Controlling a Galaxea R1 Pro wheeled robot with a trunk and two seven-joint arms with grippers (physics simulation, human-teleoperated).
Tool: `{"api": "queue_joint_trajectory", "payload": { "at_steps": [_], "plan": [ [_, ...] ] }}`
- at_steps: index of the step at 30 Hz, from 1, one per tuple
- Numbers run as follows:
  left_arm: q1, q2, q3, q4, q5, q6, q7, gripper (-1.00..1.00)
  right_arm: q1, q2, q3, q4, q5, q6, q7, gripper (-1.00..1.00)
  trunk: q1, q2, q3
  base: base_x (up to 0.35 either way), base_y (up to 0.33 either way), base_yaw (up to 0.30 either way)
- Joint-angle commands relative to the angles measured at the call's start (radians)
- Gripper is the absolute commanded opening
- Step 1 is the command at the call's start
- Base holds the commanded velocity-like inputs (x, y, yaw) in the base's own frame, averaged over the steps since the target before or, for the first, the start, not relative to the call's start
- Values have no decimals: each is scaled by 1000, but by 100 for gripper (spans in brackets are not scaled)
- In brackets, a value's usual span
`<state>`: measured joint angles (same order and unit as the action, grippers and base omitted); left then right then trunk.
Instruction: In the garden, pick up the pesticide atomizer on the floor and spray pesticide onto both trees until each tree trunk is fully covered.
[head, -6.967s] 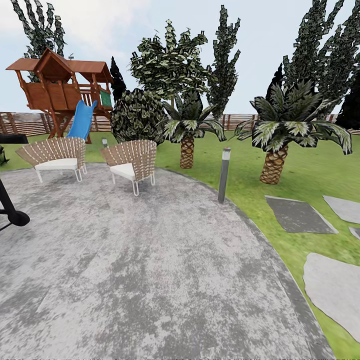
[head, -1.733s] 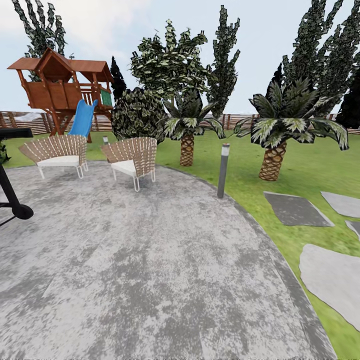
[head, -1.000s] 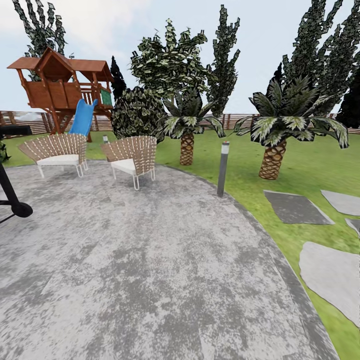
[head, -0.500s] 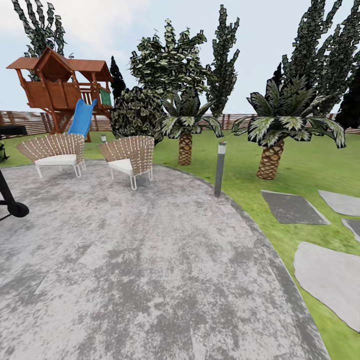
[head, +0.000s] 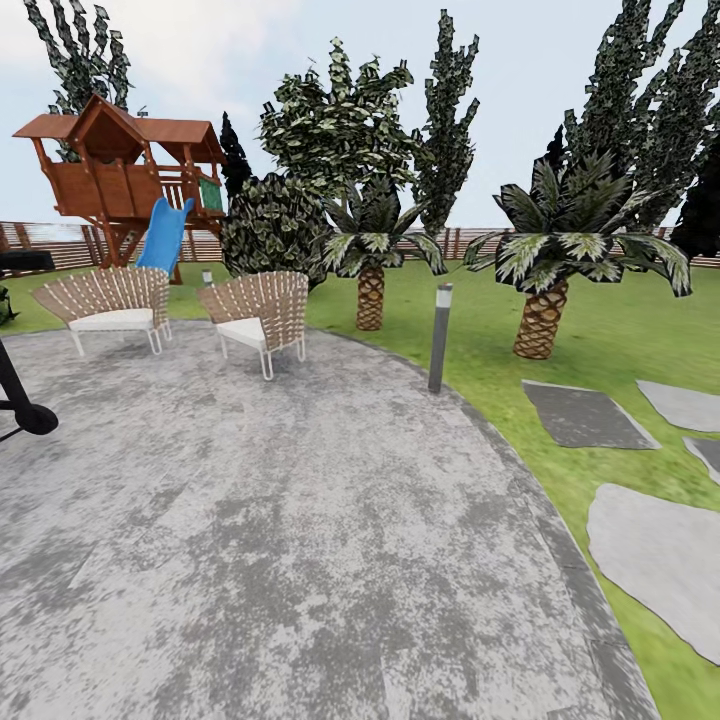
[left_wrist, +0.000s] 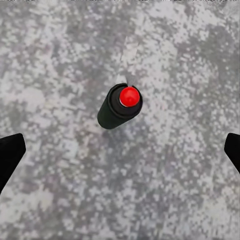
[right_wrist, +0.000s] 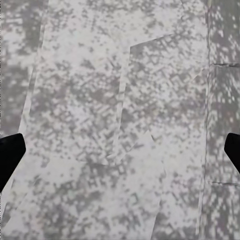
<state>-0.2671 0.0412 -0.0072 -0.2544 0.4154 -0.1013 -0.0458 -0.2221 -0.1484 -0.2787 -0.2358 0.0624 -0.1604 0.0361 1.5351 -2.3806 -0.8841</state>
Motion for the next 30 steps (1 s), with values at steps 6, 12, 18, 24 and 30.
{"api": "queue_joint_trajectory", "payload": {
  "at_steps": [6, 12, 18, 24, 30],
  "plan": [
    [0, 0, -1, 1, 8, -5, -5, 100, 0, 0, -8, 1, 5, -4, 4, 100, 23, -42, -20, 0, 0, 0],
    [0, 0, -1, 2, 8, -6, -5, 100, 0, 1, -8, 1, 3, -4, 4, 100, 46, -84, -39, 0, 0, 0],
    [0, 0, -1, 3, 8, -6, -5, 100, 0, 1, -7, 1, 4, -4, 4, 100, 65, -120, -58, 0, 0, 0],
    [0, 0, -1, 4, 8, -6, -5, 100, 0, 1, -7, 1, 5, -5, 4, 100, 68, -121, -81, 0, 0, 0],
    [-1, -1, -1, 4, 8, -6, -5, 100, 0, 1, -7, 1, 5, -5, 4, 100, 70, -122, -101, 0, 0, 0]
  ]
}}
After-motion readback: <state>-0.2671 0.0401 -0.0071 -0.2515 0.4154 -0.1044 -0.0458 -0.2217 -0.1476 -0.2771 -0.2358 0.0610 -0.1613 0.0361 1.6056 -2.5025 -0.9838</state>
